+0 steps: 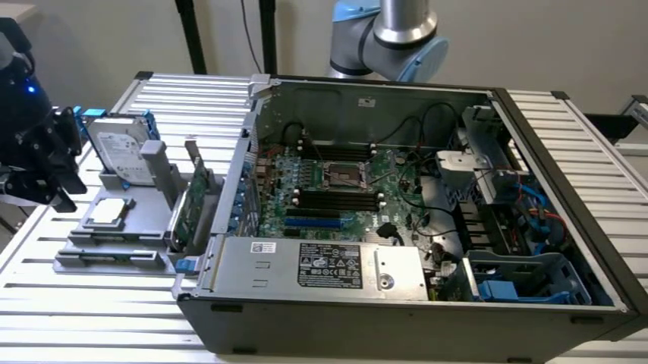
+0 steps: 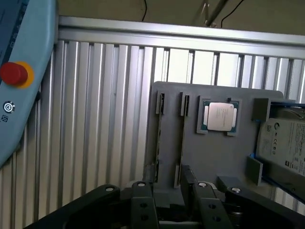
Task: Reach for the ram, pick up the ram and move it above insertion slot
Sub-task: 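Pick up the ram and move it above insertion slot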
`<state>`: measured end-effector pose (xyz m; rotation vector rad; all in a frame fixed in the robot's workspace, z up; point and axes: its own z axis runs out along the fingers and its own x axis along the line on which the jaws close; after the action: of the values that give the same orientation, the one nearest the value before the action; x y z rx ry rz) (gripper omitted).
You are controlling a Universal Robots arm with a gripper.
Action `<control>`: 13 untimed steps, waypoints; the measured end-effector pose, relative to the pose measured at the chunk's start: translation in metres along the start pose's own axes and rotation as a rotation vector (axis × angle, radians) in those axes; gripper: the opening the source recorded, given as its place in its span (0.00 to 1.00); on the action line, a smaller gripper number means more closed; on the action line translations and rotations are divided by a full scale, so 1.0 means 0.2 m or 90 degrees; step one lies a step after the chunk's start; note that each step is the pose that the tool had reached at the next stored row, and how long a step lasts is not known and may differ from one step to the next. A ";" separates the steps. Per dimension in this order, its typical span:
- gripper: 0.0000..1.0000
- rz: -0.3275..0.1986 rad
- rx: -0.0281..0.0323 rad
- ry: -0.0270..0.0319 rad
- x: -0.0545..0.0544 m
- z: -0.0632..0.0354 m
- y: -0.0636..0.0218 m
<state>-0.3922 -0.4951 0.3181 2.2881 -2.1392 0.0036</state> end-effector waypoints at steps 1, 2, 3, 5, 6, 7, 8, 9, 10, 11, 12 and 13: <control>0.36 0.002 0.0000 0.0000 0.01 0.009 0.000; 0.36 0.003 0.0000 0.0000 0.01 0.018 0.001; 0.36 0.004 0.0000 0.0000 0.02 0.027 0.001; 0.36 0.005 0.0000 0.0000 0.02 0.045 0.001; 0.36 0.005 0.0000 0.0000 0.02 0.055 0.002; 0.36 0.006 -0.0001 0.0000 0.02 0.063 0.002; 0.36 0.007 0.0000 0.0000 0.02 0.072 0.002; 0.36 0.008 0.0000 0.0000 0.02 0.081 0.001; 0.36 0.009 0.0000 -0.0001 0.02 0.091 0.001; 0.36 0.010 0.0000 -0.0001 0.02 0.100 0.001; 0.36 0.010 0.0000 -0.0001 0.02 0.110 0.001; 0.36 0.011 -0.0001 -0.0001 0.02 0.118 0.001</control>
<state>-0.3922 -0.4999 0.2946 2.2699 -2.1586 0.0035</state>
